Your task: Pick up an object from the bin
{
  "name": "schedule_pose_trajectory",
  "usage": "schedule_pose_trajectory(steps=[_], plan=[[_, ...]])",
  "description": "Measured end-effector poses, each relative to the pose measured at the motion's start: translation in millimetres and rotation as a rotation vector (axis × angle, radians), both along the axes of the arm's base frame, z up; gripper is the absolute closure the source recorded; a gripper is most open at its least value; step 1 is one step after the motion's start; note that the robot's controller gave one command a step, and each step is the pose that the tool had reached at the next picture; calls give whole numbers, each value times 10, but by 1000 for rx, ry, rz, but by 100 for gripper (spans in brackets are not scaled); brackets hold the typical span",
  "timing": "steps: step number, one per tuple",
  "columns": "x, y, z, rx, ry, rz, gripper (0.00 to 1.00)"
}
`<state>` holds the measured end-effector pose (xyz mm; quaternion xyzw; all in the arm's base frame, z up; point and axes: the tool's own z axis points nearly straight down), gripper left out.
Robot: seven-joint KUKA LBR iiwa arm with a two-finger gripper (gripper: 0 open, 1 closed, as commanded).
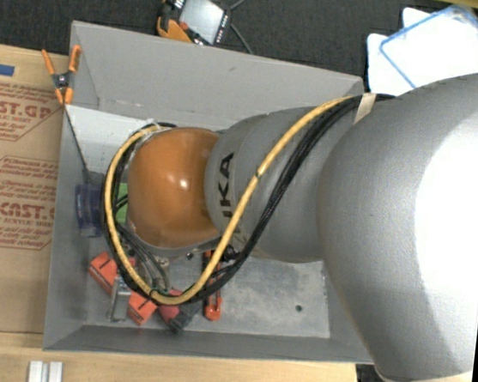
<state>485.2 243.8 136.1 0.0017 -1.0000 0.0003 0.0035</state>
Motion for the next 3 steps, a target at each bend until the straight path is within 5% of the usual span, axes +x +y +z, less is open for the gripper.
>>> schedule_pose_trajectory(steps=[1, 2, 3], plan=[[25, -9, 33, 2, -6, -3, 0], [41, -452, -643, 6, -14, -167, 0], [-38, -592, -663, 2, -7, -339, 0]])
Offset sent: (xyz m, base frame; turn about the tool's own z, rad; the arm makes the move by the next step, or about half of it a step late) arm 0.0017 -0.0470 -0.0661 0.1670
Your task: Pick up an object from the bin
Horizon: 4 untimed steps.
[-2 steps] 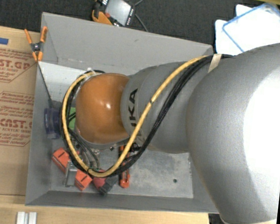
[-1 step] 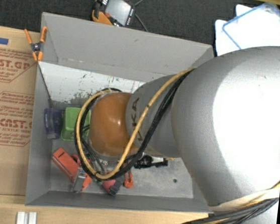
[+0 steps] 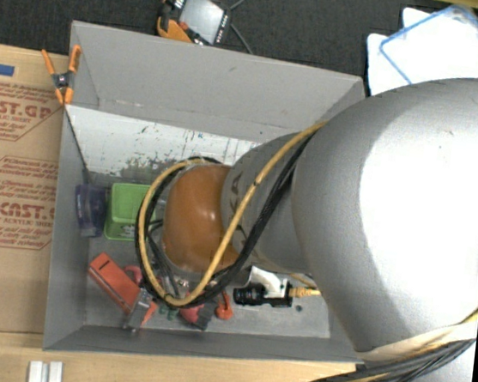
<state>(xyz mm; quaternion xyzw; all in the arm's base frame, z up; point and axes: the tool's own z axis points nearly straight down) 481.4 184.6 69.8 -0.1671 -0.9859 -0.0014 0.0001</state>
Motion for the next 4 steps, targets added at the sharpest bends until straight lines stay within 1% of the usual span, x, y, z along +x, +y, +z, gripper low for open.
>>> schedule_pose_trajectory(steps=[1, 2, 3, 4], plan=[[75, 142, 19, 3, -7, 168, 0], [1, 10, -3, 1, 0, 9, 0], [70, 103, 4, -2, -3, 154, 100], [70, 102, 4, -2, -3, 154, 100]])
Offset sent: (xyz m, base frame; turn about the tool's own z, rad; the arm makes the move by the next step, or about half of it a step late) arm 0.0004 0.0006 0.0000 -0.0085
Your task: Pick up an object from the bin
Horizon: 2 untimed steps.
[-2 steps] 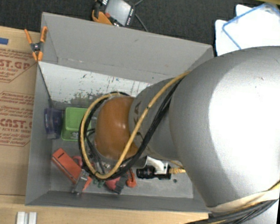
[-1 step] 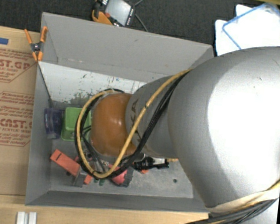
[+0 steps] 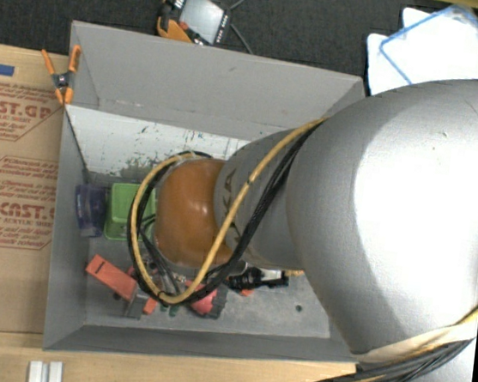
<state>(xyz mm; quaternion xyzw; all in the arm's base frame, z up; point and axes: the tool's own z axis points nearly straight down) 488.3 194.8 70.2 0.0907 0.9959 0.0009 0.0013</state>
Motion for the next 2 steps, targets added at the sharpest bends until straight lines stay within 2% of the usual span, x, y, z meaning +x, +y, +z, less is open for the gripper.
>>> schedule_pose_trajectory(steps=[1, 2], plan=[[-14, -8, 89, -2, 5, 0, 100], [-42, -4, 357, -3, 14, 1, 100]])
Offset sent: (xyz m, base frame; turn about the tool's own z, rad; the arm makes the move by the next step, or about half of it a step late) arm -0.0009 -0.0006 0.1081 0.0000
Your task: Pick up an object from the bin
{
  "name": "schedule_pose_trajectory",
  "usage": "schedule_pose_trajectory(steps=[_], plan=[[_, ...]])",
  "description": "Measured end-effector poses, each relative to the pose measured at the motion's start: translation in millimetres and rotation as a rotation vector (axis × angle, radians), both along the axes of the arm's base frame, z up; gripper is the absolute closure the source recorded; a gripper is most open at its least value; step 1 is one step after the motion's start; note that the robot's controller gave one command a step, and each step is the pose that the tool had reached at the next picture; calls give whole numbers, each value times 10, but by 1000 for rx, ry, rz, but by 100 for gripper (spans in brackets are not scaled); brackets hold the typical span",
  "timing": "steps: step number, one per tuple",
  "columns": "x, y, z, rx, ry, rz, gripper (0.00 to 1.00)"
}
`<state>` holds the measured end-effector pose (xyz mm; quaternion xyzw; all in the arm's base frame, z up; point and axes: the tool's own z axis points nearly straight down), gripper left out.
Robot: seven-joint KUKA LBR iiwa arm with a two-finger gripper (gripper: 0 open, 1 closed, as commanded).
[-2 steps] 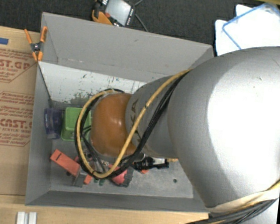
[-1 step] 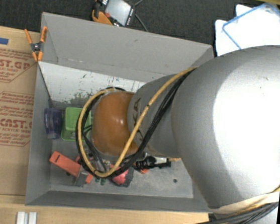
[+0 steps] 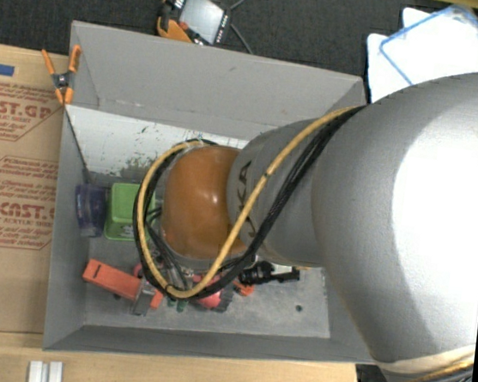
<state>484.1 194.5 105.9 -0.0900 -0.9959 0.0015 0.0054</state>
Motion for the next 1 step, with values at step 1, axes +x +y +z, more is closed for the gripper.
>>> schedule_pose_trajectory(steps=[1], plan=[[5, 7, 369, 1, -2, 0, 100]])
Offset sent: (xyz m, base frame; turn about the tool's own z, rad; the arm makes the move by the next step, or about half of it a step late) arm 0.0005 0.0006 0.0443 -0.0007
